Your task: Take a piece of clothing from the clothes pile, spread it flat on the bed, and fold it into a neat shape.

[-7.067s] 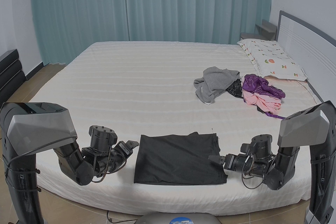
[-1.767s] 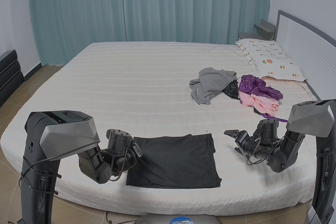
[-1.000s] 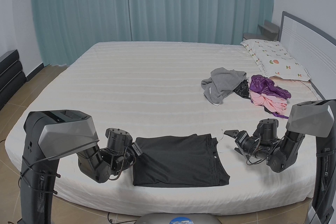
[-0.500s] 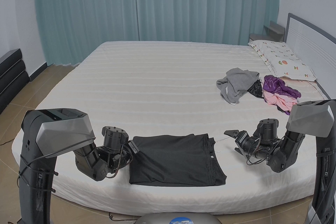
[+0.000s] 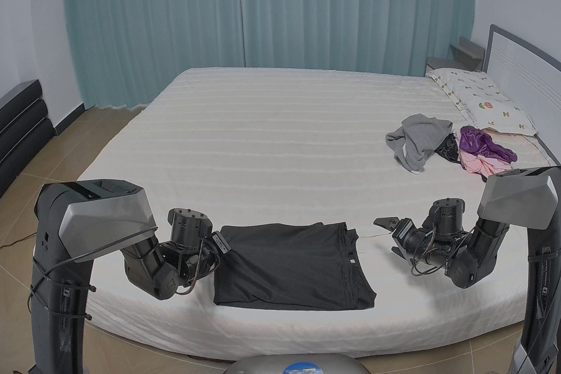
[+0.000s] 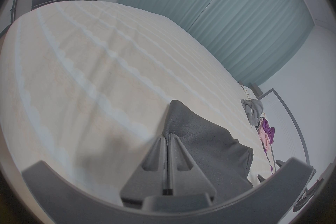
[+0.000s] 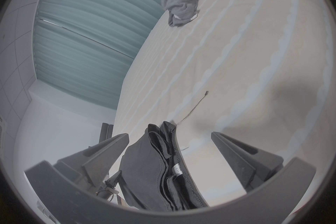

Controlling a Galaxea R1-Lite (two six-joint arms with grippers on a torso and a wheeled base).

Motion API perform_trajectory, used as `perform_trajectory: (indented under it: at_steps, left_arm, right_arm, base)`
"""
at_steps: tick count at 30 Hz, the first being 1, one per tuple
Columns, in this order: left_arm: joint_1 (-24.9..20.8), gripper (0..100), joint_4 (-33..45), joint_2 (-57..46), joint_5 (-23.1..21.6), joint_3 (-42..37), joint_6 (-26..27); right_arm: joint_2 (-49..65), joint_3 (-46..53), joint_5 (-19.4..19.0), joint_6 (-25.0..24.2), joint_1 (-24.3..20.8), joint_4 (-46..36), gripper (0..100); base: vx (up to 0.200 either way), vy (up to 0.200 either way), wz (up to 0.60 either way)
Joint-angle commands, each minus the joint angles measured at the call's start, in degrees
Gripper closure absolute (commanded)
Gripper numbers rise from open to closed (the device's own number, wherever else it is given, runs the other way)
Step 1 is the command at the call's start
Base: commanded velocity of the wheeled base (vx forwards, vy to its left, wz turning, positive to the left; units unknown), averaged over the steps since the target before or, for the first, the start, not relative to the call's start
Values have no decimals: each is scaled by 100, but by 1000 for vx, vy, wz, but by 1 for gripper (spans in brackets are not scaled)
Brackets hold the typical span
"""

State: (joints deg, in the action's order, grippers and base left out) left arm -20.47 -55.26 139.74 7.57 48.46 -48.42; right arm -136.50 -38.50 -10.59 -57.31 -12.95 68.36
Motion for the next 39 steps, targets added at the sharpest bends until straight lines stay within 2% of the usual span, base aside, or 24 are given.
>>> perform_trajectory:
  at_steps: [1, 14, 27, 28, 39]
  left_arm:
    - [8, 100, -2, -8, -1, 6, -1]
    - [-1, 100, -2, 1, -142, 15, -1]
    - [-54, 100, -11, -17, -151, -65, -1]
    - [-54, 0, -11, -26, -151, -65, -1]
    - [-54, 0, -20, -79, -151, -205, -18]
  right_arm:
    - [-8, 0, -4, 0, -6, 1, 0]
    - [-8, 0, -4, 0, -6, 1, 0]
    - [-8, 0, -4, 9, -6, 1, 0]
    - [-8, 0, -4, 9, -6, 1, 0]
    - [-8, 0, -4, 9, -6, 1, 0]
  base:
    - [0, 200, 0]
    - [0, 200, 0]
    - [0, 0, 0]
    - [0, 0, 0]
    - [0, 0, 0]
